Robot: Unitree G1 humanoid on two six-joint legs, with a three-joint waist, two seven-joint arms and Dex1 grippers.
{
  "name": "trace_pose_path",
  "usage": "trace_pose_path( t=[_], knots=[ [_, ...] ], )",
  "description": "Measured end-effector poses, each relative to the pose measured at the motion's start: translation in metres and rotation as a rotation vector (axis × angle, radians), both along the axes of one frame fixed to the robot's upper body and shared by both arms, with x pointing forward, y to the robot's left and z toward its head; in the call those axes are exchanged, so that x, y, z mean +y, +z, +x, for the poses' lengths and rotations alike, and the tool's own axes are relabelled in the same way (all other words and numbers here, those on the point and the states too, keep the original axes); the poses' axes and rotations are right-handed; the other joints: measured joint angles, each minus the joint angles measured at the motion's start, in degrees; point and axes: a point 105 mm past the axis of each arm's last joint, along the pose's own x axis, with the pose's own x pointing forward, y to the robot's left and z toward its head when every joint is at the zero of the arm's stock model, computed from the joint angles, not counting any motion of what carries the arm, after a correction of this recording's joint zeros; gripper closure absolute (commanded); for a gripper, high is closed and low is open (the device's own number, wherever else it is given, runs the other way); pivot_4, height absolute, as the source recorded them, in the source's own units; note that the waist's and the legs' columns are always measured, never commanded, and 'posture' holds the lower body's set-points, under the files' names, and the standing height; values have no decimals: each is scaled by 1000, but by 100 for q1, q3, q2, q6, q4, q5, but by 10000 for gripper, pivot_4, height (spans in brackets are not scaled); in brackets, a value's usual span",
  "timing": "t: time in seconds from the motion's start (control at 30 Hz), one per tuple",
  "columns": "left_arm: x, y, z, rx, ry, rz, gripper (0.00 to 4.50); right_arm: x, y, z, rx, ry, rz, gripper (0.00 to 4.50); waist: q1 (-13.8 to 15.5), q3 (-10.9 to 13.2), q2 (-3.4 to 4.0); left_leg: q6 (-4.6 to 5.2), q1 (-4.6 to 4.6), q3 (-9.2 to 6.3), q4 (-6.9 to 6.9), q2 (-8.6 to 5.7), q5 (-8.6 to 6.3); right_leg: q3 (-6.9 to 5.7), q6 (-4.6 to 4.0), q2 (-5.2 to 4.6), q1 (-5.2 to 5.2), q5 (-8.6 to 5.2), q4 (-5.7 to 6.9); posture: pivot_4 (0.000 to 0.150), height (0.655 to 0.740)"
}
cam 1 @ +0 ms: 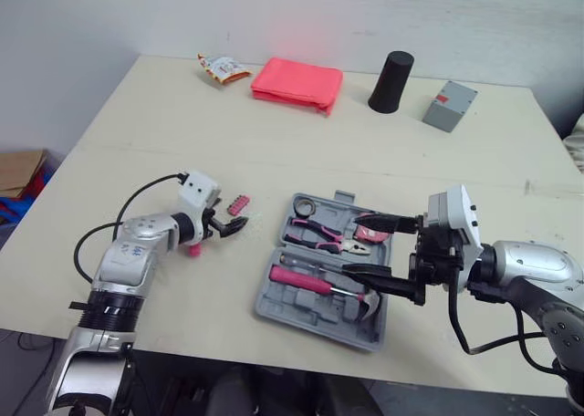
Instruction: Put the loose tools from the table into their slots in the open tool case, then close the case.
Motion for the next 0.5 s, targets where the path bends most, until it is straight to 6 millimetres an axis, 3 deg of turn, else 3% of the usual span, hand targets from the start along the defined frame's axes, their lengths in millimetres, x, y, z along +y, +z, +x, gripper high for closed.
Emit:
trace_pose_path(
  t=[0.07, 0.47, 0.5],
  knots=[
    [0, -1, 0, -8, -1, 18, 5809, 0, 0, 0, 0, -1, 0, 0, 0, 0, 0, -2, 2, -1, -1, 0, 4, 0, 0, 1, -1, 0, 4, 1500, 7348],
    [0, -2, 1, -10, 5, 28, 5809, 1, 5, 2, -22, 3, -2, 0, 0, 0, 0, 0, 4, -2, -1, 0, 6, -1, 0, -1, 1, 0, 6, 1500, 7348],
    [0, -2, 1, -11, 5, 26, 10840, 1, 6, 2, -26, 4, -2, 0, 2, 0, 0, 0, 4, -2, -1, 0, 6, -1, 0, -1, 2, 0, 6, 1500, 7348]
  ],
)
